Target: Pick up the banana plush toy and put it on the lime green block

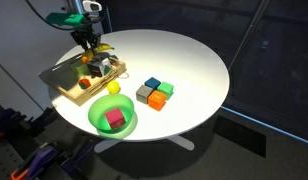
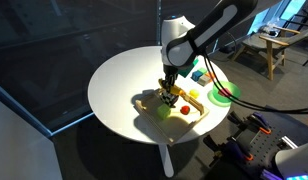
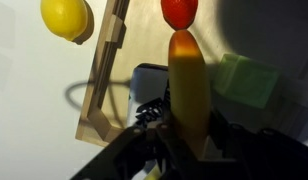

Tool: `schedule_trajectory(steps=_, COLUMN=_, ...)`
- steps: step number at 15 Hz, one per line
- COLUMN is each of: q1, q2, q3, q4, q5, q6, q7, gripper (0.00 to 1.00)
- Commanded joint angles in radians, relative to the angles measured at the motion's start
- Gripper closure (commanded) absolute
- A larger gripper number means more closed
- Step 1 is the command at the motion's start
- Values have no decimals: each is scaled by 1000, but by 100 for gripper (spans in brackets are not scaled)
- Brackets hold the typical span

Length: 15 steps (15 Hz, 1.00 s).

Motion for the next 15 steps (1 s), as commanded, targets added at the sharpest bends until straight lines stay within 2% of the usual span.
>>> schedule_trajectory(steps=1, q1=-2, q2=0, q3=2, q4=2, q5=-1, q6=-3, q7=0, gripper=61)
schedule_trajectory(steps=6, q1=-2, q2=0, q3=3, q4=1, q5=-1, q6=-3, q7=-2, gripper=61)
schedule_trajectory(steps=7, q1=5, q2=1, q3=0, q4=2, q5=-13, q6=-5, q7=4, gripper=86)
schedule_trajectory(steps=15, q1=88, q2=15, q3=-3, q4=-9, q5=-118, q6=-1, q7=32, gripper=86)
